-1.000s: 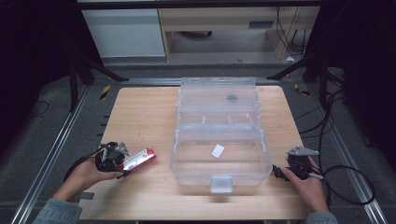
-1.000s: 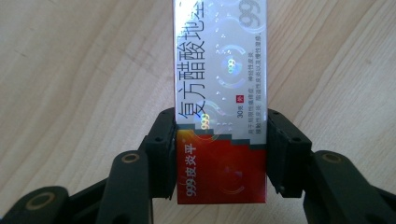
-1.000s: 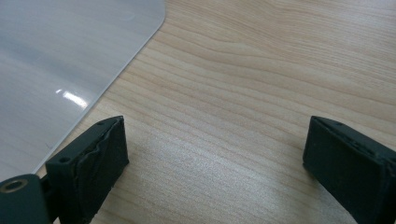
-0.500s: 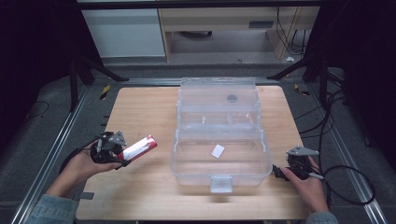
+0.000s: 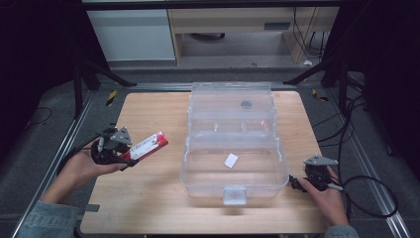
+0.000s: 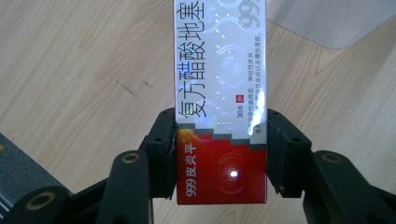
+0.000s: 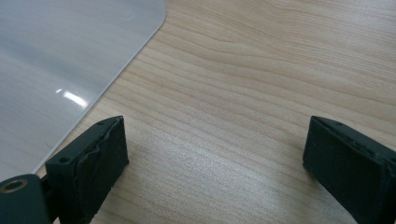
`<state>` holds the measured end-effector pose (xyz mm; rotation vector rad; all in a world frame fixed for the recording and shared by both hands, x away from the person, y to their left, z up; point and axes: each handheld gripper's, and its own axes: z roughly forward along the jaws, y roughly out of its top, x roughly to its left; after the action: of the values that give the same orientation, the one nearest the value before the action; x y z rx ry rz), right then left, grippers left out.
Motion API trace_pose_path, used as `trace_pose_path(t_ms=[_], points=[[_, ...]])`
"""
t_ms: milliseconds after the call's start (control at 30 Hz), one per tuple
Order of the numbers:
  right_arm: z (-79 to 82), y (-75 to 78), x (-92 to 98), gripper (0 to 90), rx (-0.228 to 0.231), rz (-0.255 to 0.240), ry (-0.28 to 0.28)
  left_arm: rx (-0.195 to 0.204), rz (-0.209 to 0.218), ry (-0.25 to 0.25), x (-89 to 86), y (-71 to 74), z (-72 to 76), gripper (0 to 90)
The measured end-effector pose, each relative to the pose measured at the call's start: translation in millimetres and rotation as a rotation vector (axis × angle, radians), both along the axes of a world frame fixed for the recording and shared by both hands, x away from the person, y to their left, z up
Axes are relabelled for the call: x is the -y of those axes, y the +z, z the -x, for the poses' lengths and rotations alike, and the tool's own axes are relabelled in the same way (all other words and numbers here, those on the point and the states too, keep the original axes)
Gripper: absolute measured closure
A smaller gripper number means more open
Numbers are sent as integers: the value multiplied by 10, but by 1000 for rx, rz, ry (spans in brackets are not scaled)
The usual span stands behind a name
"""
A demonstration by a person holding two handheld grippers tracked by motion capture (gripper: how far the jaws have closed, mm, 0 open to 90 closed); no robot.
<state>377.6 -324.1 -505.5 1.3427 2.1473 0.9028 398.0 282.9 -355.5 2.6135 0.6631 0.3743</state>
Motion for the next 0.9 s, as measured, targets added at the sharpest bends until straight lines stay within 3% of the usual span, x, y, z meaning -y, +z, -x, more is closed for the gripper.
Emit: trace_pose_path(t_ms=[400, 633, 800, 900], points=[[0, 0, 0, 68, 0, 0, 0, 42, -7, -35, 110, 329, -14, 509], [0, 0, 0, 68, 0, 0, 0, 67, -35, -70, 249, 566, -29, 509], [0, 0, 0, 68, 0, 0, 0, 69, -36, -87, 341, 638, -51, 509], [0, 0, -1, 68, 0, 0, -1, 62, -58, -103, 450, 676, -89, 509]])
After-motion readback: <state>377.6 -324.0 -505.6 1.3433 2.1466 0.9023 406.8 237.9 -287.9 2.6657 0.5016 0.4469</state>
